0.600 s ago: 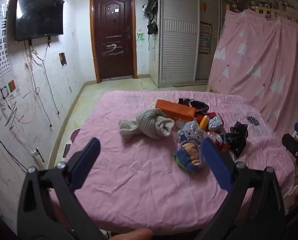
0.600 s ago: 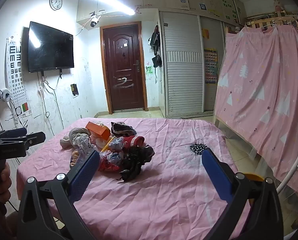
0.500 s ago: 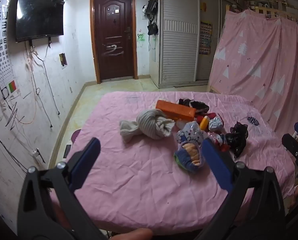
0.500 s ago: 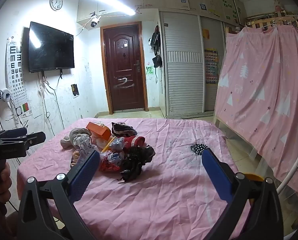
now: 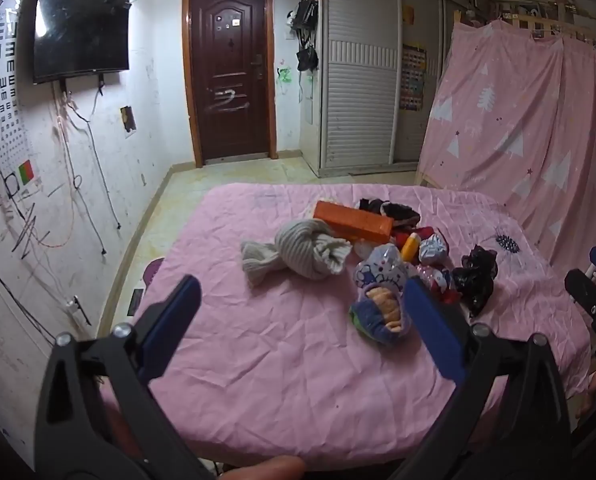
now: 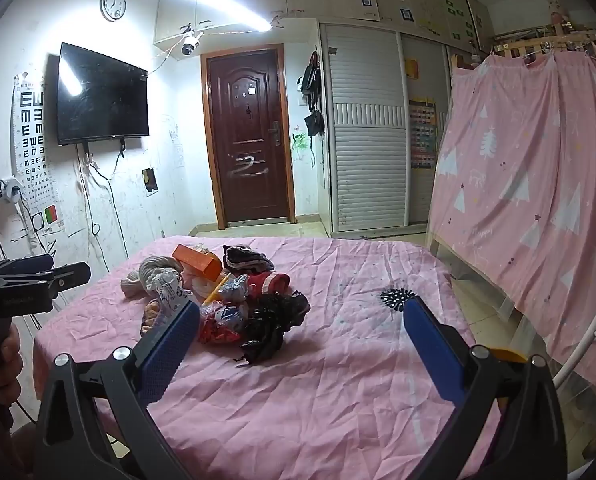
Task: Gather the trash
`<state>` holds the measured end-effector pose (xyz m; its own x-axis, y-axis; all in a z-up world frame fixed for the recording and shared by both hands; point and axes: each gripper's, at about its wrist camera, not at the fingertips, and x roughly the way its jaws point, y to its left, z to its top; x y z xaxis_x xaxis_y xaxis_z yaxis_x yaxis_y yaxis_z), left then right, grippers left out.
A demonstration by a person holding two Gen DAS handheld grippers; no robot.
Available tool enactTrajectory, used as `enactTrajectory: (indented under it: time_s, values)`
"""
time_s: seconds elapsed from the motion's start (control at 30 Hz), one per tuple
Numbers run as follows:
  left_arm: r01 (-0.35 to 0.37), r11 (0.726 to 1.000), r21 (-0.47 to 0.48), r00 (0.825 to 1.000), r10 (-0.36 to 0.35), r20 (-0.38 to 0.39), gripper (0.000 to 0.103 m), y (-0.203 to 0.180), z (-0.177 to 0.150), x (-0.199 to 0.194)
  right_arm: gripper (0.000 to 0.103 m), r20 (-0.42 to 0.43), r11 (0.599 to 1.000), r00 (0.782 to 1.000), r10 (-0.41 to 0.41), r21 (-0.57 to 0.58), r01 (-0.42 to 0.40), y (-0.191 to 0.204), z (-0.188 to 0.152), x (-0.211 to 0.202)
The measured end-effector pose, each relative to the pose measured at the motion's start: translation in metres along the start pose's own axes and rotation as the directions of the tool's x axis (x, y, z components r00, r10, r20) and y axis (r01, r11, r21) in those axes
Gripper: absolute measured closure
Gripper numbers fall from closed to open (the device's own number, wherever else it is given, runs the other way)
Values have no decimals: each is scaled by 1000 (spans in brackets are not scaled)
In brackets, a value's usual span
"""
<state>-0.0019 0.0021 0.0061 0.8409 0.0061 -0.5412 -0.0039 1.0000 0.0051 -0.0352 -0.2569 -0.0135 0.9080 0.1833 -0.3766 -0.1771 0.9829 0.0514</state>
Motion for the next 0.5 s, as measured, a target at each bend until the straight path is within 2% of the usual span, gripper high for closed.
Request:
enactTrajectory:
  time_s: [0.5]
  values:
    - [1,1000,1,1000,-1,-1,6,-1,-4,4,8,5,1000,1000,-3,2,3,1,1,-1]
